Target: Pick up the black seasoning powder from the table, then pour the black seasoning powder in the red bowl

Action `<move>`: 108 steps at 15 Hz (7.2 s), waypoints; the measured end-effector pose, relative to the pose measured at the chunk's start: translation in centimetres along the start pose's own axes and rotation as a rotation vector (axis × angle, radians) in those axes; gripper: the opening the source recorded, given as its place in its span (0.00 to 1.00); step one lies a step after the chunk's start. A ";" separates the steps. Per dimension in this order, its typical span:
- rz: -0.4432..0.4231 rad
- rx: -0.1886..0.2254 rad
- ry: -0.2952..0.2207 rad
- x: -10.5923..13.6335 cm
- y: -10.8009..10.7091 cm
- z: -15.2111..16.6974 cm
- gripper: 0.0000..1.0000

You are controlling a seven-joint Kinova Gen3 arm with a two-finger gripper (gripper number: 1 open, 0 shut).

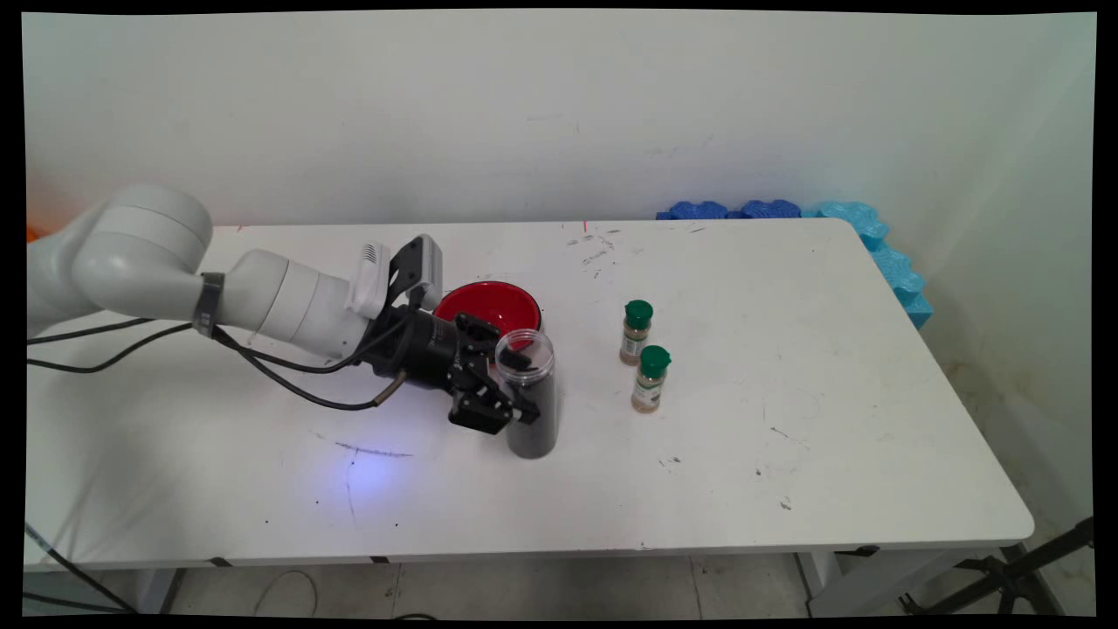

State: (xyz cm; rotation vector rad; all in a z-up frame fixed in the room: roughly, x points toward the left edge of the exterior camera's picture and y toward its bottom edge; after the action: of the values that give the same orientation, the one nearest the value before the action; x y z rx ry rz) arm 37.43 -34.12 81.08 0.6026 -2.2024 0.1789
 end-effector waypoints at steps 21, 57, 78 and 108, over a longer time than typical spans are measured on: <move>0.000 -0.025 0.048 6.1 1.2 -11.1 0.00; -0.709 -0.086 0.034 8.7 -6.9 -14.7 0.00; -1.313 -0.118 -0.016 3.9 -7.9 -10.2 0.00; -1.930 -0.306 0.009 2.4 -10.6 -6.1 0.00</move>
State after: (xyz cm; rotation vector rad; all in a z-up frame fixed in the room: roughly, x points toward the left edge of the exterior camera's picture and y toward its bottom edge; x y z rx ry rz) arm 45.37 -42.34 86.08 2.0913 -0.7917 -1.0783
